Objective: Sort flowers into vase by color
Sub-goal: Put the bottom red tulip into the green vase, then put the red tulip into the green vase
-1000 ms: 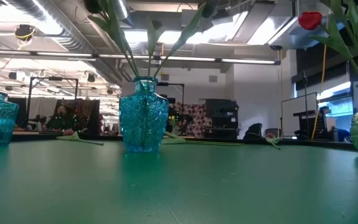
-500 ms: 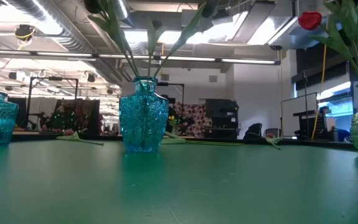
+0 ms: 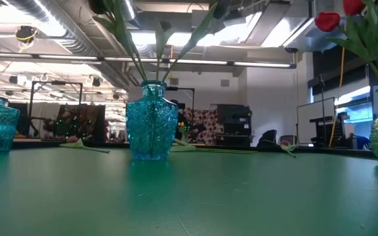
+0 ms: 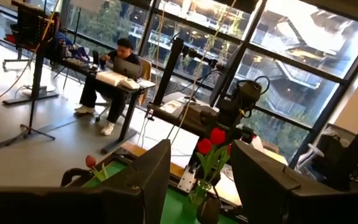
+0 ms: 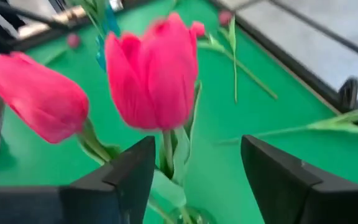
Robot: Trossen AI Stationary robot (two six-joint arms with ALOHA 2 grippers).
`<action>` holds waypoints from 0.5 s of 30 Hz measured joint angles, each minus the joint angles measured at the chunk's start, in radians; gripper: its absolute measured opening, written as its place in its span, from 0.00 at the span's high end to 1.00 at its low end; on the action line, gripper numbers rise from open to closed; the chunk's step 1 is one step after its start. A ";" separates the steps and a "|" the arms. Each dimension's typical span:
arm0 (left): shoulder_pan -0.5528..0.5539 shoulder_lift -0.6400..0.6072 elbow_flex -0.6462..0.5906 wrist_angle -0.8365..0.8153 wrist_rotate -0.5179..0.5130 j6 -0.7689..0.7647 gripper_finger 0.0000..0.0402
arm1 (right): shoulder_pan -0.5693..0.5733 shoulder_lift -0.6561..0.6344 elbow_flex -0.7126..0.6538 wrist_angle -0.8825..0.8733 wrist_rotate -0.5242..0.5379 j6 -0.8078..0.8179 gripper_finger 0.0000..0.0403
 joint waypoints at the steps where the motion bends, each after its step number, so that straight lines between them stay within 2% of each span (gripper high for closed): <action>1: 0.000 0.003 0.000 -0.010 -0.002 0.000 0.59 | 0.000 0.013 0.000 -0.003 -0.009 0.002 0.39; 7: 0.014 0.025 0.000 -0.084 -0.102 -0.001 0.59 | 0.000 0.094 0.042 -0.082 -0.027 0.014 0.36; 10: 0.041 0.029 0.000 -0.142 -0.193 -0.006 0.59 | 0.000 0.141 0.103 -0.160 -0.029 0.039 0.36; 12: 0.056 0.032 0.000 -0.215 -0.251 -0.006 0.59 | 0.000 0.167 0.155 -0.207 -0.027 0.060 0.36; 15: 0.084 0.032 0.000 -0.351 -0.271 0.004 0.59 | 0.000 0.199 0.239 -0.267 -0.027 0.117 0.36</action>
